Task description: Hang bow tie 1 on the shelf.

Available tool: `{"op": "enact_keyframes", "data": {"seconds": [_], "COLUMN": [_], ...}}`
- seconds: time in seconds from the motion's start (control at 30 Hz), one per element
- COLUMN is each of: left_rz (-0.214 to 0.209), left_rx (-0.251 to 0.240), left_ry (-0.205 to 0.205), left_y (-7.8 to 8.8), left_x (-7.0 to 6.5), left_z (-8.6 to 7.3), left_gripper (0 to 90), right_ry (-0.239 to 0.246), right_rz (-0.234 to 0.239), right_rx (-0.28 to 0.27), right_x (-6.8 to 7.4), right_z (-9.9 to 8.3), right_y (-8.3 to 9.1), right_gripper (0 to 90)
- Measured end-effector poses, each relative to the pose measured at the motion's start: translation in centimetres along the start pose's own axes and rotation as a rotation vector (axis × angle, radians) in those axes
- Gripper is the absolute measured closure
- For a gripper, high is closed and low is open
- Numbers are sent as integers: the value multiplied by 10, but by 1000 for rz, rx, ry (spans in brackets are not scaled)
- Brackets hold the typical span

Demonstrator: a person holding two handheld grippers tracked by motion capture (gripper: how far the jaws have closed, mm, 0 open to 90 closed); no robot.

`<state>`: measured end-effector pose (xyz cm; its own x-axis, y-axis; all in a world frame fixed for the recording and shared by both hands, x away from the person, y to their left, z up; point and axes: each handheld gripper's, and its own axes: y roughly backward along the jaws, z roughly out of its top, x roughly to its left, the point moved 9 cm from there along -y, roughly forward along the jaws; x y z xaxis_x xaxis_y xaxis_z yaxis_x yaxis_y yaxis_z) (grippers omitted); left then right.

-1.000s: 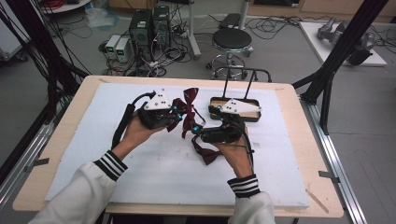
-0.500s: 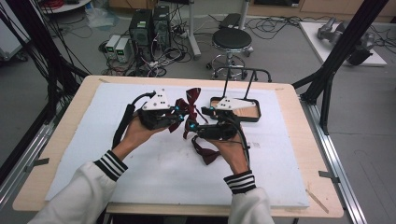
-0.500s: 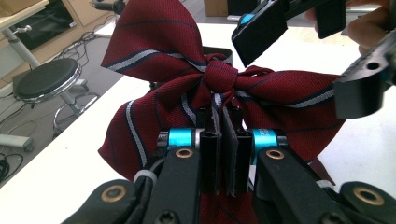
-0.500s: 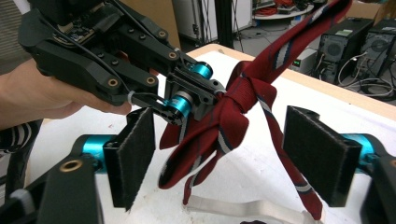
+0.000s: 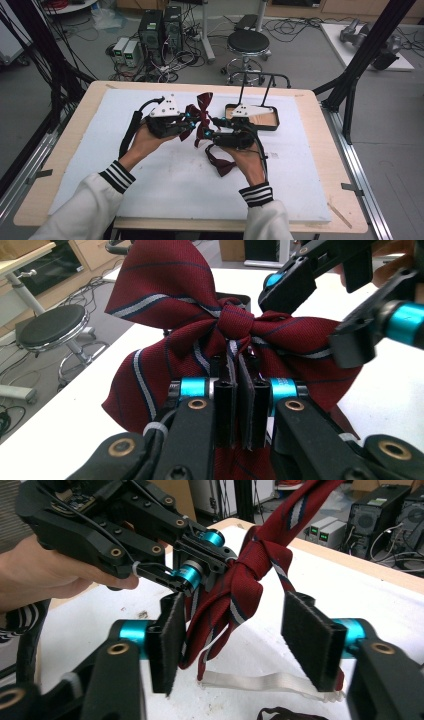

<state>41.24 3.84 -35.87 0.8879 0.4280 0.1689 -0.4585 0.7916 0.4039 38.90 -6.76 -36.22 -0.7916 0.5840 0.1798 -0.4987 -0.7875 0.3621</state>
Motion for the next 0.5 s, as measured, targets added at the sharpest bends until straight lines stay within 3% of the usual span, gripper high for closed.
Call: {"op": "enact_keyframes", "data": {"seconds": [0.17, 0.5], "left_rz": [-3, -24], "left_rx": [-3, -12], "left_ry": [0, 0], "left_y": [0, 1], "left_x": [0, -2], "left_z": [0, 1], "left_gripper": [856, 856], "right_ry": [-6, -9], "right_rz": [-6, 8], "right_rx": [16, 19], "right_x": [-1, 0], "right_z": [-2, 0], "right_y": [0, -3], "right_gripper": [580, 679]}}
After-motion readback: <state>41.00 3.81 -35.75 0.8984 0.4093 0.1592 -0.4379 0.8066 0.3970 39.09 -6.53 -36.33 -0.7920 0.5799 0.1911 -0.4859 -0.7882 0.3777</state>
